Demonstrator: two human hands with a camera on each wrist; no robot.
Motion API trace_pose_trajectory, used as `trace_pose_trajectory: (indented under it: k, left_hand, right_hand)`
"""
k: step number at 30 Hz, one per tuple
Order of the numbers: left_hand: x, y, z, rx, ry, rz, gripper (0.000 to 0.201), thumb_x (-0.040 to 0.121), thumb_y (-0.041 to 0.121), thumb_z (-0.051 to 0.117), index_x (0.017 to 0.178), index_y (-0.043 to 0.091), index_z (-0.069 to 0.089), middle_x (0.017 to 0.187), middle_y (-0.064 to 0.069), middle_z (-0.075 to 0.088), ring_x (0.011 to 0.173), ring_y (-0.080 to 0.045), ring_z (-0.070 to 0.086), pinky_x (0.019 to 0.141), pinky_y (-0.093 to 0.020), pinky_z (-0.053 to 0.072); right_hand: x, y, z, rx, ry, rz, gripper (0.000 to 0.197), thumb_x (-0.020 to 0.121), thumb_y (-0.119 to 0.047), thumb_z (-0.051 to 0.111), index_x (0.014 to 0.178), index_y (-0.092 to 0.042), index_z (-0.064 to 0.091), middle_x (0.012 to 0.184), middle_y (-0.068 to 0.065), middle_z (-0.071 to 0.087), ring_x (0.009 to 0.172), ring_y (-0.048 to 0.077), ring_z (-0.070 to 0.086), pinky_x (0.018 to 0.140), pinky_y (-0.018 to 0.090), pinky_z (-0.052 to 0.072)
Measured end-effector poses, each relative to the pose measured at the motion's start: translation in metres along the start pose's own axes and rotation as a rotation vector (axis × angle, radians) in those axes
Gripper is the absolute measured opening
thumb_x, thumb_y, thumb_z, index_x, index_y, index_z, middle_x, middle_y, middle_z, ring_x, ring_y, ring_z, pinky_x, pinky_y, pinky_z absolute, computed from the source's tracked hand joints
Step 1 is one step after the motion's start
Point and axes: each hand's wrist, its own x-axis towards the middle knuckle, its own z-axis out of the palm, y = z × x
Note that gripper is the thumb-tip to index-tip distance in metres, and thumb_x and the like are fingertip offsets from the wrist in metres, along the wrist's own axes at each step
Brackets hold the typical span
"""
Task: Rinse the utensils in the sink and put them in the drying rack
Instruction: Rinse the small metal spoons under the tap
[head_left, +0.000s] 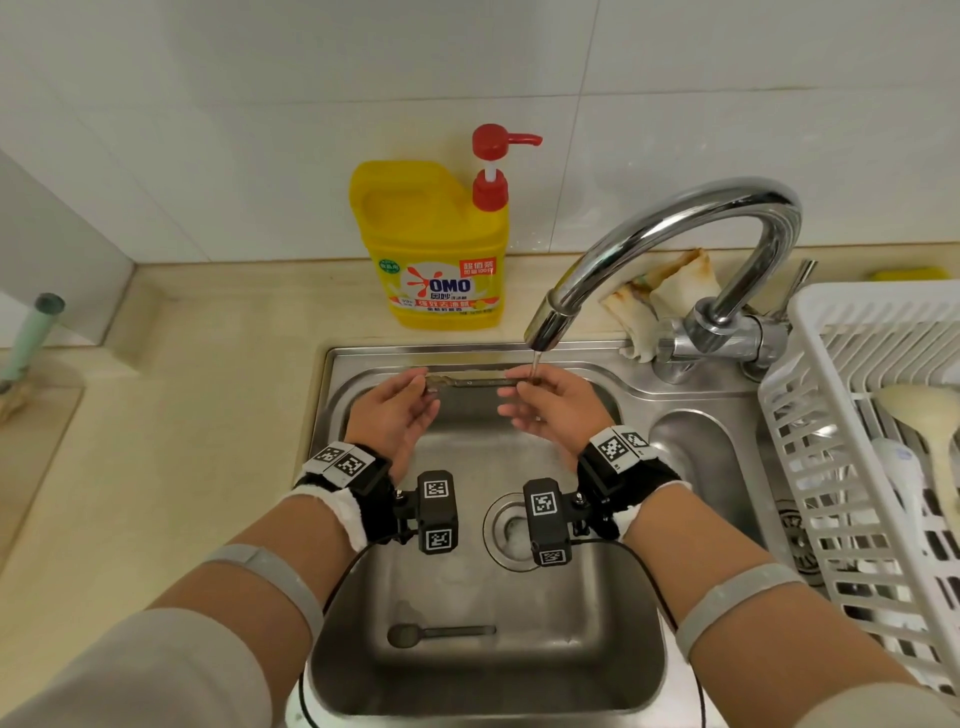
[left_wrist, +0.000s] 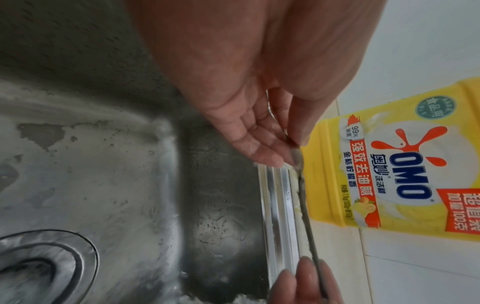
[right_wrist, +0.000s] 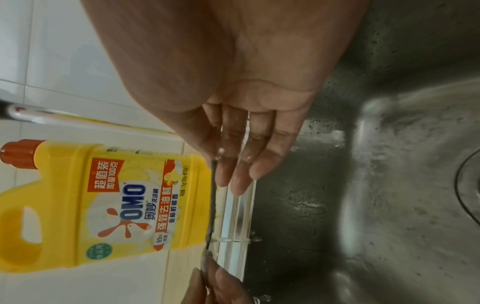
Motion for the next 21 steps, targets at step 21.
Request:
trace_pose_trajectory:
  k: [21]
  left_hand:
    - [-0.005,-0.011,0.013,0.302,-0.068,-0.049,0.025,0.099,0.002,0.055,0.121,0.002,0.065,0.092,-0.011,0.073,0.077,-0.017,0.071,0.074,-0.027,0.062]
  right_hand:
    - [-0.002,0.002,-0.015,-0.008,0.094,-0.015,0.022,0.101,-0.015,0.056,0.111,-0.004,0.072,0.086,0.009,0.074,0.069,0.015,0.065,0.065,0.025,0.053]
